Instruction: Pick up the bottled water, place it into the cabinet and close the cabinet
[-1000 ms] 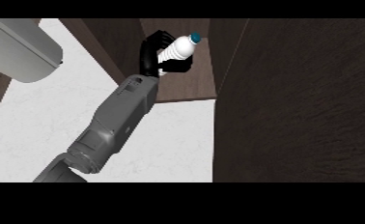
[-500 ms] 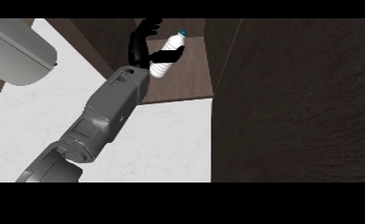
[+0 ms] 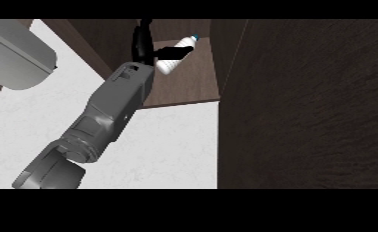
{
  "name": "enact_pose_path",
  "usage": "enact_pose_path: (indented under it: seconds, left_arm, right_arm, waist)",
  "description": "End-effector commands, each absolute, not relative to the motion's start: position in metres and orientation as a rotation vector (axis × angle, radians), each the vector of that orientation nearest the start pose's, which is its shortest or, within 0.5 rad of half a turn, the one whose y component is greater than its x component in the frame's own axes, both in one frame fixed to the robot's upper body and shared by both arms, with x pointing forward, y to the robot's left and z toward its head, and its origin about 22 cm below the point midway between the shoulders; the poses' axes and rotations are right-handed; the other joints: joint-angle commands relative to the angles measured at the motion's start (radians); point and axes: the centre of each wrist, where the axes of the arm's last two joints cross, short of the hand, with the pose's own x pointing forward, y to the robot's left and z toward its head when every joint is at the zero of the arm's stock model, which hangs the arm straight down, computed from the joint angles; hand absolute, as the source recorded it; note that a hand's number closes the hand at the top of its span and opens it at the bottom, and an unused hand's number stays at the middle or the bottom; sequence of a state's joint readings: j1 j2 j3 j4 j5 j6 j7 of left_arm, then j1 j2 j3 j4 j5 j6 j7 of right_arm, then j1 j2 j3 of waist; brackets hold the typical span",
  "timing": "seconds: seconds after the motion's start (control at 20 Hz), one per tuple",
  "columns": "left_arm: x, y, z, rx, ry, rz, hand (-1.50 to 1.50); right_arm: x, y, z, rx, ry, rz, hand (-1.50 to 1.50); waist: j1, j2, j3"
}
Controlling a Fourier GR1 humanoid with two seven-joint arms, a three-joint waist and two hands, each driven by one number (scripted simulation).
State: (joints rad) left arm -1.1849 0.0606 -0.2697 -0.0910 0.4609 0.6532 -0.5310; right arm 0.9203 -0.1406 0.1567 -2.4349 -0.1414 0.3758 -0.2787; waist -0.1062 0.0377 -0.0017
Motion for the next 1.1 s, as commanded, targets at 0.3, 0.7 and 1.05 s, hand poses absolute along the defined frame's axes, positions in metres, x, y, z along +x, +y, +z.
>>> enact_pose_path:
  seconds: [0.3,0.7,1.05]
  left_arm:
    - [0.449,0.111,0.073,0.148,-1.923,0.02,-1.5]
    - [0.437,0.086,0.058,0.016,-1.917,0.027,-1.5]
    - [0.418,0.082,0.038,-0.049,-1.91,0.029,-1.5]
  right_arm:
    - [0.037,-0.253,0.11,0.279,-1.864,0.136,-1.5]
    - [0.031,-0.246,0.111,0.269,-1.84,0.13,-1.5]
    - [0.03,-0.25,0.132,0.273,-1.825,0.127,-1.5]
  waist:
    - [0.02,-0.008,0.0]
    - [0.066,-0.031,0.001]
    - [0.071,-0.041,0.001]
